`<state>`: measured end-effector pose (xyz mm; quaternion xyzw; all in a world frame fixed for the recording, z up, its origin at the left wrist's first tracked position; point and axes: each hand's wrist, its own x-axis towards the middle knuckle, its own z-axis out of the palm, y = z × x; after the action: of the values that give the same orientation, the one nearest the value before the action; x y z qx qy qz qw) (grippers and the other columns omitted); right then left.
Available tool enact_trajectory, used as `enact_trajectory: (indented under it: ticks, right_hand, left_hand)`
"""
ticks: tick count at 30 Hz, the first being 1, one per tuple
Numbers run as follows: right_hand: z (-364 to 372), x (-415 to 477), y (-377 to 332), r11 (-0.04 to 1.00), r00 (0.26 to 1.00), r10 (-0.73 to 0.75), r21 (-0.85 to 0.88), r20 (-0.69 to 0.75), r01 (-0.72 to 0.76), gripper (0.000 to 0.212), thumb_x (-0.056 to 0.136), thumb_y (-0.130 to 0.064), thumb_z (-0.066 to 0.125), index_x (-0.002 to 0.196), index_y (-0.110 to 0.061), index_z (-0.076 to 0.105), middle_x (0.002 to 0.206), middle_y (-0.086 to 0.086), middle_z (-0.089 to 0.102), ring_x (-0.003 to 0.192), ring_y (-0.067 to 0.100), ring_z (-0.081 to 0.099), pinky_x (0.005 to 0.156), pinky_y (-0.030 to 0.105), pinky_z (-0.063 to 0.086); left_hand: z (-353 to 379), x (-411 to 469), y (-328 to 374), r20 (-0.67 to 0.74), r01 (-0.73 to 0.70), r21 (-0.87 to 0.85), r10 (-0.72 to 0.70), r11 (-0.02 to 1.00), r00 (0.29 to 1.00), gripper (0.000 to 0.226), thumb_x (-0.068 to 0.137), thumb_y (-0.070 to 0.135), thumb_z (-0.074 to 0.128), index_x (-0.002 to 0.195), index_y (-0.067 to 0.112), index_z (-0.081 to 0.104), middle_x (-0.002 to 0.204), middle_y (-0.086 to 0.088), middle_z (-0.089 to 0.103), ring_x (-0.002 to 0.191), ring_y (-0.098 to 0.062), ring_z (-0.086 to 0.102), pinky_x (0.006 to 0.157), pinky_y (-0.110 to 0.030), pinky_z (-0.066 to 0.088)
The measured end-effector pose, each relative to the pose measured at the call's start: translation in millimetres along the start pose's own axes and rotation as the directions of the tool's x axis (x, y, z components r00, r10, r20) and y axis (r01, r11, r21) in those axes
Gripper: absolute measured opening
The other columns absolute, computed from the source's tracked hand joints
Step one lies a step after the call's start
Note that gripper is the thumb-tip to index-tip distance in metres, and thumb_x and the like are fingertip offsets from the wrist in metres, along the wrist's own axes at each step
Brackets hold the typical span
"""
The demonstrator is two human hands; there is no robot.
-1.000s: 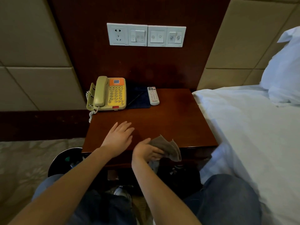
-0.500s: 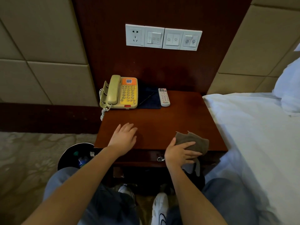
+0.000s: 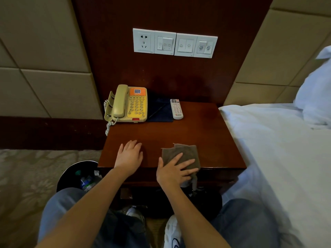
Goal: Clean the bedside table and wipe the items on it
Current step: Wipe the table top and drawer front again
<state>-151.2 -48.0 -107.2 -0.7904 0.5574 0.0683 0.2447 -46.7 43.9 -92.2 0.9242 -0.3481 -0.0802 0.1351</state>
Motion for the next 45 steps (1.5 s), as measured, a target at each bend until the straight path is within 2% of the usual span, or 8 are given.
enact_trajectory:
  ticks: [5, 8, 13, 19, 32, 38, 42, 45]
  right_hand:
    - [-33, 6, 5, 0.982, 0.98, -0.011, -0.184, 0.2, 0.049, 0.071, 0.099, -0.053, 0.024, 0.151, -0.022, -0.014, 0.153, 0.026, -0.024, 0.137, 0.057, -0.011, 0.109, 0.056, 0.025]
    - [-63, 15, 28, 0.873, 0.949, -0.189, -0.399, 0.254, 0.28, 0.065, 0.099, -0.034, 0.039, 0.153, -0.022, 0.005, 0.155, 0.026, 0.01, 0.135, 0.049, 0.023, 0.101, 0.048, 0.036]
    - [-90, 39, 87, 0.737, 0.818, -0.558, -0.372, 0.137, 0.565, 0.047, 0.096, -0.014, 0.038, 0.143, -0.019, 0.038, 0.141, 0.008, 0.042, 0.127, 0.031, 0.039, 0.1, 0.045, 0.037]
    - [-83, 66, 133, 0.843, 0.788, -0.53, -0.095, -0.312, 0.529, 0.029, 0.091, -0.003, 0.049, 0.117, -0.005, 0.063, 0.117, 0.014, 0.061, 0.106, 0.033, 0.058, 0.086, 0.043, 0.05]
    - [-58, 55, 54, 0.698, 0.703, -0.704, -0.283, -0.104, 0.658, 0.038, 0.1, -0.021, 0.038, 0.136, -0.019, 0.049, 0.146, 0.003, 0.04, 0.137, 0.019, 0.032, 0.112, 0.04, 0.023]
    - [-27, 37, 17, 0.62, 0.632, -0.774, -0.267, -0.05, 0.738, 0.037, 0.099, -0.018, 0.04, 0.135, -0.017, 0.051, 0.144, 0.004, 0.042, 0.137, 0.02, 0.033, 0.114, 0.043, 0.022]
    - [-14, 30, -4, 0.57, 0.58, -0.813, -0.268, -0.046, 0.777, 0.038, 0.099, -0.018, 0.042, 0.135, -0.016, 0.052, 0.144, 0.004, 0.043, 0.137, 0.02, 0.034, 0.115, 0.045, 0.021]
    - [-6, 26, -21, 0.524, 0.544, -0.839, -0.286, -0.011, 0.802, 0.041, 0.099, -0.021, 0.04, 0.14, -0.019, 0.045, 0.148, 0.002, 0.038, 0.139, 0.018, 0.03, 0.116, 0.045, 0.018]
  left_hand:
    - [9, 1, 50, -0.051, -0.216, 0.067, 0.219, 0.974, 0.974, 0.048, 0.101, 0.022, 0.033, 0.148, 0.018, 0.028, 0.157, 0.0, 0.023, 0.146, -0.015, 0.013, 0.12, -0.037, 0.005]
    - [26, -3, 88, 0.02, -0.361, 0.031, 0.36, 0.932, 0.933, 0.055, 0.098, 0.015, 0.041, 0.15, 0.016, 0.023, 0.158, -0.002, 0.02, 0.146, -0.016, 0.014, 0.118, -0.031, 0.001]
    - [53, -10, 131, 0.159, -0.352, -0.016, 0.35, 0.936, 0.923, 0.065, 0.101, 0.038, 0.033, 0.153, 0.011, 0.003, 0.16, -0.008, 0.007, 0.148, -0.022, 0.004, 0.119, -0.032, 0.002]
    - [77, -2, 161, 0.247, -0.311, 0.275, 0.246, 0.91, 0.937, 0.07, 0.099, 0.054, 0.016, 0.151, 0.016, -0.014, 0.156, -0.018, -0.019, 0.143, -0.041, -0.016, 0.116, -0.055, -0.005]
    - [61, -15, 42, 0.038, -0.255, 0.396, 0.262, 0.882, 0.964, 0.075, 0.097, 0.057, 0.025, 0.152, 0.01, 0.005, 0.158, -0.018, 0.0, 0.146, -0.036, 0.002, 0.118, -0.045, 0.001]
    - [33, -40, -69, -0.068, -0.062, 0.344, 0.091, 0.937, 0.994, 0.071, 0.091, 0.054, 0.023, 0.132, 0.006, 0.055, 0.14, -0.015, 0.05, 0.131, -0.028, 0.047, 0.111, -0.041, 0.029]
    - [26, -39, -79, -0.198, 0.074, 0.102, -0.053, 0.992, 0.979, 0.08, 0.094, 0.061, 0.005, 0.143, 0.008, 0.039, 0.153, -0.01, 0.032, 0.143, -0.025, 0.025, 0.118, -0.035, 0.012]
    - [20, -19, -70, -0.172, 0.226, 0.023, -0.219, 0.974, 0.96, 0.071, 0.097, 0.057, 0.018, 0.151, 0.011, 0.021, 0.159, -0.01, 0.012, 0.147, -0.026, 0.014, 0.116, -0.039, 0.022]
